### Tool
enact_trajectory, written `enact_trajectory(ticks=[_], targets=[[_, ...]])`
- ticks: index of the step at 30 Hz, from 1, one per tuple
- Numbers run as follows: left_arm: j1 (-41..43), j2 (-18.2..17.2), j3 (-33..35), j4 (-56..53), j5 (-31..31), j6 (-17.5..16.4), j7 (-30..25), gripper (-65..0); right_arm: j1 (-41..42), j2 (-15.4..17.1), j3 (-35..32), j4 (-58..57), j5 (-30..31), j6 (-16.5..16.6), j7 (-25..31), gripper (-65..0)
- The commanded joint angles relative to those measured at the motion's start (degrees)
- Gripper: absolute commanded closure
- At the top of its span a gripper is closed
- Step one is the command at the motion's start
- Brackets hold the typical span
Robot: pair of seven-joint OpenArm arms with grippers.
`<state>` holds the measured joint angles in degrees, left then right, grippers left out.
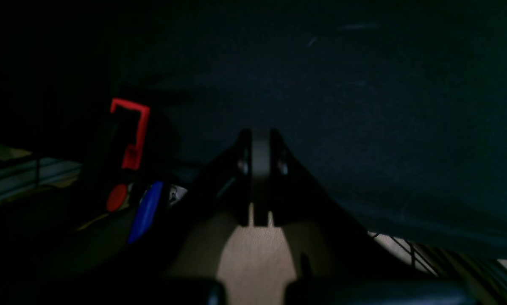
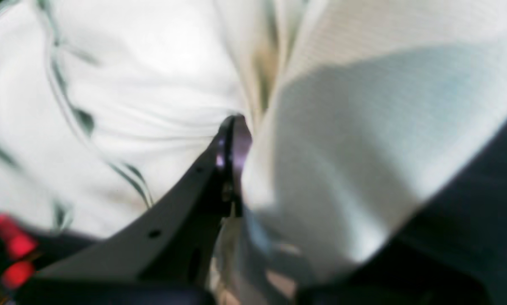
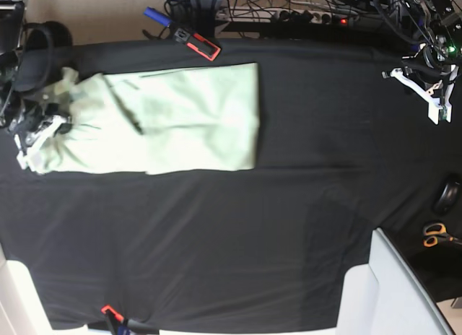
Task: Fold the T-shirt properly
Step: 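Fold the held edge over toward the shirt's middle with the right gripper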
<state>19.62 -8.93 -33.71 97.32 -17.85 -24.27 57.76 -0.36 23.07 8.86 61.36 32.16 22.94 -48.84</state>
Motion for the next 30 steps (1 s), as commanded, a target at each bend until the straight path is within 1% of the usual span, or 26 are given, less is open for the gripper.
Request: enact_trajectory(ticks=[1,5,7,9,13,16,20,24,30], targets=[[-0.06,-0.79,-0.26,0.92,-0.04,-0.04,-0.66,0.0,0.49,1.06,0.5,2.77,-1.96,-2.24,0.53,-0.3],[-0.06,-0.79,-0.26,0.92,-0.04,-0.04,-0.75,0.0,-1.0,-1.84,0.41,9.71,-9.61,-9.44,-0.08,-0.3],[-0.06,-0.79,-0.26,0.92,-0.04,-0.04,-0.75,0.0,-1.0,-3.51,0.32,11.65,-13.66,-11.64,-0.17,-0.3],[-0.06,-0.79,-0.26,0.92,-0.04,-0.04,-0.75,0.0,-1.0,-4.83,0.24,12.97,-18.32,-12.96,-0.87,-0.3],[-0.06,-0.79,-0.26,0.92,0.04,-0.04,-0.83,0.0,-1.0,-9.05,0.24,17.8,-30.89,-13.22,-2.63,-0.3],[-0.14,-0.79,-0.26,0.92,0.04,-0.04,-0.83,0.0,-1.27,-12.83,0.24,21.23,-42.49,-12.79,-2.63,-0.3],[-0.14,-0.79,-0.26,0.92,0.04,-0.04,-0.83,0.0,-1.44,-17.31,-0.56,23.96,-54.89,-12.7,-2.55,-0.3],[-0.14,-0.79,-0.26,0.92,0.04,-0.04,-0.83,0.0,-2.67,-20.3,-5.48,24.22,-63.85,-12.7,-2.28,-0.3],[-0.14,-0.79,-0.26,0.92,0.04,-0.04,-0.83,0.0,-4.78,-25.66,-8.99,28.7,-72.65,-12.87,-2.46,-0.3]])
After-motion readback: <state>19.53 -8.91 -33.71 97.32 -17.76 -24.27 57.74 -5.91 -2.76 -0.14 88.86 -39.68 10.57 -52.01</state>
